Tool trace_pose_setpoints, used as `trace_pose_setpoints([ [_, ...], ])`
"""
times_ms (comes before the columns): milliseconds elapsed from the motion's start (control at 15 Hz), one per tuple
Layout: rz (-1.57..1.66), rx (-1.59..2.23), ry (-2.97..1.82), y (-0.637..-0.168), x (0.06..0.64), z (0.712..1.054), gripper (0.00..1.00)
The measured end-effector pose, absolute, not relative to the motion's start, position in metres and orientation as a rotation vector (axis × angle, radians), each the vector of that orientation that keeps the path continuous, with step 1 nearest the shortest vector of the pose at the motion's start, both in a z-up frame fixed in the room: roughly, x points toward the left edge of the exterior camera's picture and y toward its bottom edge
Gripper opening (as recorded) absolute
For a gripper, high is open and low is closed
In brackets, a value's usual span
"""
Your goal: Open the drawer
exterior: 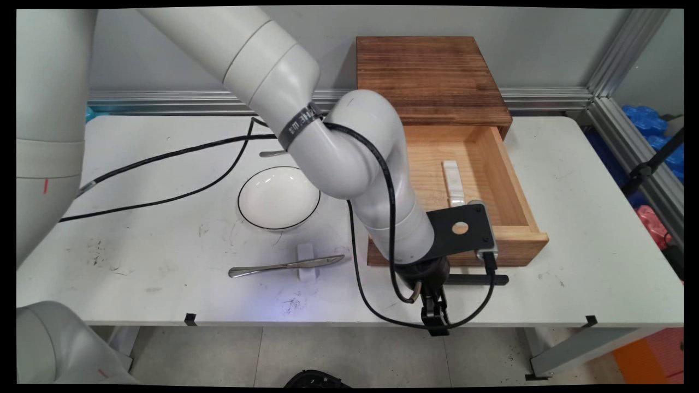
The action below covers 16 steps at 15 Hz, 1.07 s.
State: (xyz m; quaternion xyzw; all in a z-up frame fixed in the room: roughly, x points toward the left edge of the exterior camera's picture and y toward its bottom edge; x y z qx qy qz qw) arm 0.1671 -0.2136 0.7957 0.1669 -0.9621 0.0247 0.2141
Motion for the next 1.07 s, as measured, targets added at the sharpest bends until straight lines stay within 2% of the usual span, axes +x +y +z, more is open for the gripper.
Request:
trace_pose_setpoints([
  [1067, 0.057, 0.449, -2.667, -0.2032, 0.1640, 0.7991, 1.00],
])
